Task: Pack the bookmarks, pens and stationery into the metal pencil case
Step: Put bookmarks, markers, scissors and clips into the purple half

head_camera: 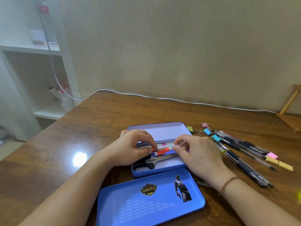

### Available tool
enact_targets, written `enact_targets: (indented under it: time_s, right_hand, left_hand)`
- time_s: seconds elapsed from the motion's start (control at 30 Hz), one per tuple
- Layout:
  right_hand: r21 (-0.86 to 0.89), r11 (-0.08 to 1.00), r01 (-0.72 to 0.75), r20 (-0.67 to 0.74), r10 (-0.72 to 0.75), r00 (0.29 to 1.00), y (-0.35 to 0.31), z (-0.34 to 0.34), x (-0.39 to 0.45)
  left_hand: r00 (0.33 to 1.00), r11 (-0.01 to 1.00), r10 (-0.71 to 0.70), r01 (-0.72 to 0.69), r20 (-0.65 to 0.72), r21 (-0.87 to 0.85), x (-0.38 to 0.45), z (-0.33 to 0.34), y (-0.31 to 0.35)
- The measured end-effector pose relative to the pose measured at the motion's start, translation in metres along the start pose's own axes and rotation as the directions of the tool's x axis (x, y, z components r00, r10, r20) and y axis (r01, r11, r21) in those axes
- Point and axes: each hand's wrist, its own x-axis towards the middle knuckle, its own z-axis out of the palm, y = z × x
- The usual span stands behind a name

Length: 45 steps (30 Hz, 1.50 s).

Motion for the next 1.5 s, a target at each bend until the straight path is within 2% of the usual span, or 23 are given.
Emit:
enact_targets:
  time_s: [0.27,0.43,0.53,0.6,0.73,0.8,1.03,1.17,1.27,1.4,1.47,1.5]
  right_hand:
    - [-0.089,0.996,0.009,0.092,-0.001,0.996,0.000,0.000,0.002]
    - [-0.198,0.975,0.100,0.188,-0.062,0.980,-0.004,-0.005,0.012]
    - [-0.263,0.951,0.162,0.200,-0.111,0.974,-0.007,-0.005,0.016]
    - [-0.254,0.956,0.148,0.173,-0.106,0.979,-0.009,-0.002,0.015]
    - [-0.157,0.987,0.018,0.063,-0.008,0.998,-0.007,0.005,0.016]
    - [-0.147,0.989,-0.012,0.059,0.021,0.998,-0.007,0.007,0.018]
    - [-0.179,0.983,0.036,0.084,-0.021,0.996,-0.008,0.007,0.018]
    - [-0.117,0.991,0.064,-0.080,-0.073,0.994,-0.002,-0.013,0.009]
    - [-0.100,0.990,-0.103,-0.178,0.084,0.980,0.036,-0.052,0.002]
    - [-0.161,0.907,-0.389,-0.041,0.387,0.921,0.112,-0.101,-0.011]
    - [-0.129,0.885,-0.447,0.016,0.452,0.892,0.131,-0.107,-0.023]
    - [-0.113,0.896,-0.428,0.039,0.435,0.900,0.135,-0.104,-0.027]
  left_hand:
    - [1.000,1.000,0.000,0.000,-0.012,0.009,-0.001,-0.001,0.002]
    - [1.000,1.000,0.012,-0.012,-0.015,-0.003,-0.001,-0.001,0.004]
    - [1.000,1.000,0.016,-0.016,-0.021,-0.008,-0.002,-0.001,0.003]
    - [0.999,1.000,0.018,-0.019,-0.026,-0.012,-0.001,-0.001,0.004]
    - [0.999,1.000,0.025,-0.026,-0.031,-0.016,-0.001,-0.001,0.004]
    - [0.999,1.000,0.024,-0.024,-0.026,-0.015,-0.001,-0.001,0.004]
    - [1.000,1.000,0.025,-0.025,-0.014,0.001,-0.001,-0.001,0.002]
    - [1.000,1.000,0.020,-0.020,-0.020,0.001,-0.001,-0.001,0.000]
    - [1.000,1.000,0.010,-0.010,-0.012,0.008,-0.003,-0.002,0.000]
    - [0.997,0.999,0.012,-0.015,0.071,0.043,-0.005,-0.004,0.003]
    - [0.993,0.996,0.032,-0.041,0.113,0.079,-0.007,-0.004,0.005]
    - [0.992,0.994,0.038,-0.050,0.123,0.093,-0.008,-0.004,0.006]
